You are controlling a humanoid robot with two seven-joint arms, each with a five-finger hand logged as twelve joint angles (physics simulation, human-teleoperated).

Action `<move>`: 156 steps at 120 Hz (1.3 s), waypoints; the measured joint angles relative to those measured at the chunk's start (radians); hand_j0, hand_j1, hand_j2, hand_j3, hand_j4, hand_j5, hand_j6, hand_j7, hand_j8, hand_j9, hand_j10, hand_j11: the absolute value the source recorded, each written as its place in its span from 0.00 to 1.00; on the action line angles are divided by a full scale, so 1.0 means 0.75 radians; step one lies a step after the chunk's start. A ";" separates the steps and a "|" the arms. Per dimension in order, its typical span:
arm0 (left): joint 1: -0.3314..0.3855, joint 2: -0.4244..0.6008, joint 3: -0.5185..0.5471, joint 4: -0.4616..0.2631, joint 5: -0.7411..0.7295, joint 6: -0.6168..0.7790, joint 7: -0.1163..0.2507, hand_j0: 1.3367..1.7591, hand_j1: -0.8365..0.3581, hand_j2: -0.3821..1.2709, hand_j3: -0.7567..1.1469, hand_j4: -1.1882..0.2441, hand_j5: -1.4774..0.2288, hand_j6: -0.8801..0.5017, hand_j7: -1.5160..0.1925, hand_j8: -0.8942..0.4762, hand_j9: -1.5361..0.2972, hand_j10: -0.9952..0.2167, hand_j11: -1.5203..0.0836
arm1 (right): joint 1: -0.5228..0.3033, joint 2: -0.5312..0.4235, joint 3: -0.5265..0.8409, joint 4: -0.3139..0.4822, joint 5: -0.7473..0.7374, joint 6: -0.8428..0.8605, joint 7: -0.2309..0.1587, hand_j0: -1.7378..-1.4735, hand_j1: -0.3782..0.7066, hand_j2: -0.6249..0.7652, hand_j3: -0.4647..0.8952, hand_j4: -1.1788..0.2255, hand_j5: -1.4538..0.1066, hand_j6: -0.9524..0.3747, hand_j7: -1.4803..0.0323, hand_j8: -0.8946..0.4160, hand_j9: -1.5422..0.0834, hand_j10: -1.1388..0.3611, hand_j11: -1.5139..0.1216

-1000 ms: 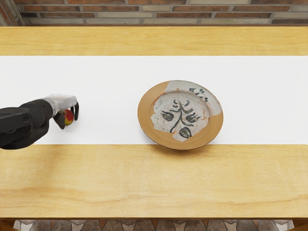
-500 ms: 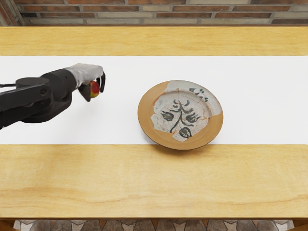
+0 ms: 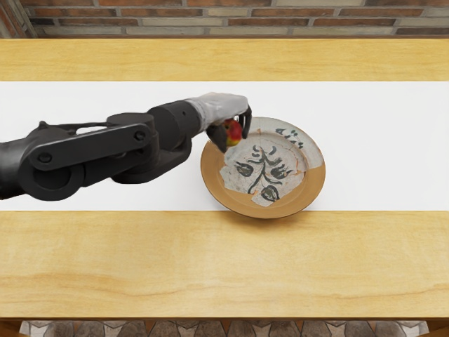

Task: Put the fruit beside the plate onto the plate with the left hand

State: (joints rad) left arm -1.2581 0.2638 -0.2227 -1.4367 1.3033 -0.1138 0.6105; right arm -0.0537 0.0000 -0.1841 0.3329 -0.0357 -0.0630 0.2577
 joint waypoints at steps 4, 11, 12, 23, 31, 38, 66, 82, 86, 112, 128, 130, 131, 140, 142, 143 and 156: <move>0.009 -0.010 -0.004 0.001 0.002 -0.001 0.000 0.75 0.45 0.37 0.40 0.33 0.26 0.36 0.31 0.37 0.29 0.30 0.32 | 0.000 0.000 0.000 0.000 0.000 0.000 0.000 0.30 0.05 0.45 0.34 0.83 0.92 0.71 0.96 0.67 0.94 0.75 0.91; 0.022 -0.054 0.002 0.003 0.001 -0.001 0.000 0.75 0.45 0.38 0.40 0.33 0.26 0.35 0.31 0.37 0.29 0.29 0.32 | 0.000 0.000 0.000 0.000 0.000 0.000 0.000 0.30 0.05 0.45 0.34 0.83 0.92 0.71 0.96 0.67 0.94 0.75 0.91; 0.023 -0.056 0.004 0.005 0.002 -0.002 0.000 0.75 0.45 0.38 0.40 0.33 0.26 0.35 0.31 0.37 0.29 0.29 0.32 | 0.000 0.000 0.000 0.000 0.000 0.000 0.000 0.30 0.05 0.45 0.34 0.83 0.92 0.71 0.96 0.67 0.94 0.75 0.91; 0.037 -0.093 0.033 0.032 0.006 -0.001 0.000 0.74 0.43 0.38 0.40 0.32 0.27 0.36 0.31 0.38 0.29 0.30 0.32 | 0.000 0.000 0.000 0.000 0.000 0.000 0.000 0.30 0.05 0.45 0.34 0.83 0.92 0.71 0.96 0.67 0.94 0.75 0.91; 0.064 -0.128 0.057 0.064 0.008 -0.001 0.000 0.74 0.42 0.39 0.40 0.32 0.27 0.35 0.31 0.38 0.29 0.31 0.32 | 0.000 0.000 0.000 0.000 0.000 0.000 0.000 0.30 0.05 0.45 0.34 0.83 0.92 0.71 0.96 0.67 0.94 0.75 0.91; 0.080 -0.155 0.079 0.094 0.006 -0.002 0.000 0.75 0.42 0.42 0.40 0.32 0.26 0.35 0.31 0.38 0.29 0.30 0.32 | 0.000 0.000 0.000 0.000 0.000 0.000 0.000 0.30 0.05 0.45 0.34 0.83 0.92 0.71 0.96 0.67 0.94 0.75 0.91; 0.066 -0.181 0.092 0.134 -0.041 0.002 0.000 0.75 0.63 0.34 0.40 0.53 0.51 0.44 0.55 0.46 0.52 0.49 0.58 | 0.000 0.000 0.000 0.000 0.000 0.000 0.000 0.30 0.05 0.45 0.34 0.83 0.92 0.71 0.96 0.67 0.94 0.75 0.91; -0.058 -0.167 0.065 0.125 -0.240 -0.037 0.000 0.76 0.80 0.29 0.40 0.67 0.68 0.53 0.70 0.54 0.66 0.64 0.75 | 0.000 0.000 0.000 0.000 0.000 0.000 0.000 0.30 0.05 0.45 0.34 0.83 0.92 0.71 0.96 0.67 0.94 0.75 0.91; -0.060 -0.158 0.046 0.124 -0.306 -0.052 0.000 0.76 0.82 0.28 0.40 0.69 0.70 0.54 0.73 0.56 0.69 0.67 0.78 | 0.000 0.000 0.000 0.000 0.000 0.000 0.000 0.30 0.05 0.45 0.34 0.83 0.92 0.71 0.96 0.67 0.94 0.75 0.91; 0.006 0.172 -0.180 0.089 -0.760 -0.327 0.000 0.76 0.93 0.25 0.40 0.78 0.81 0.60 0.83 0.62 0.78 0.76 0.88 | 0.000 0.000 0.000 0.000 0.000 0.000 0.000 0.30 0.05 0.45 0.34 0.83 0.92 0.71 0.96 0.67 0.94 0.75 0.91; 0.107 0.389 -0.299 0.060 -1.057 -0.567 0.000 0.76 0.96 0.24 0.40 0.80 0.83 0.61 0.85 0.63 0.81 0.79 0.91 | 0.000 0.000 0.000 0.000 0.000 0.000 0.000 0.30 0.05 0.45 0.34 0.83 0.92 0.71 0.96 0.67 0.94 0.75 0.91; 0.134 0.404 -0.316 0.058 -1.086 -0.581 0.000 0.76 0.96 0.24 0.40 0.80 0.83 0.62 0.86 0.63 0.81 0.79 0.91 | 0.000 0.000 0.000 0.000 0.000 0.000 0.000 0.30 0.05 0.45 0.34 0.83 0.92 0.71 0.96 0.67 0.94 0.75 0.91; 0.150 0.416 -0.326 0.057 -1.101 -0.588 0.000 0.76 0.96 0.24 0.40 0.80 0.83 0.62 0.86 0.63 0.81 0.79 0.92 | 0.000 0.000 0.000 0.000 0.000 0.000 0.000 0.30 0.05 0.45 0.34 0.83 0.92 0.71 0.96 0.67 0.94 0.75 0.91; 0.218 0.593 -0.406 0.053 -1.261 -0.626 0.000 0.76 0.97 0.24 0.40 0.81 0.84 0.62 0.86 0.64 0.82 0.80 0.92 | 0.000 0.000 0.000 0.000 0.000 0.000 0.000 0.30 0.05 0.45 0.34 0.83 0.92 0.71 0.96 0.67 0.94 0.75 0.91; 0.229 0.640 -0.418 0.052 -1.298 -0.632 0.000 0.76 0.97 0.24 0.40 0.81 0.84 0.62 0.87 0.64 0.82 0.80 0.93 | 0.000 0.000 0.000 0.000 0.000 0.000 0.000 0.30 0.05 0.45 0.34 0.83 0.92 0.71 0.96 0.67 0.94 0.75 0.91; 0.237 0.661 -0.423 0.052 -1.317 -0.634 0.000 0.76 0.97 0.24 0.40 0.81 0.84 0.62 0.87 0.64 0.82 0.80 0.93 | 0.000 0.000 0.000 0.000 0.000 0.000 0.000 0.30 0.05 0.45 0.34 0.83 0.92 0.71 0.96 0.67 0.94 0.75 0.91; 0.272 0.748 -0.467 0.049 -1.487 -0.653 0.000 0.76 0.98 0.24 0.40 0.82 0.85 0.63 0.87 0.64 0.82 0.81 0.93 | 0.000 0.000 0.000 0.000 0.000 0.000 0.000 0.30 0.05 0.45 0.34 0.83 0.92 0.71 0.96 0.67 0.94 0.75 0.91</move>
State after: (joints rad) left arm -1.0541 0.8245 -0.5727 -1.4000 0.1882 -0.6036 0.6109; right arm -0.0536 0.0000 -0.1840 0.3329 -0.0360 -0.0629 0.2577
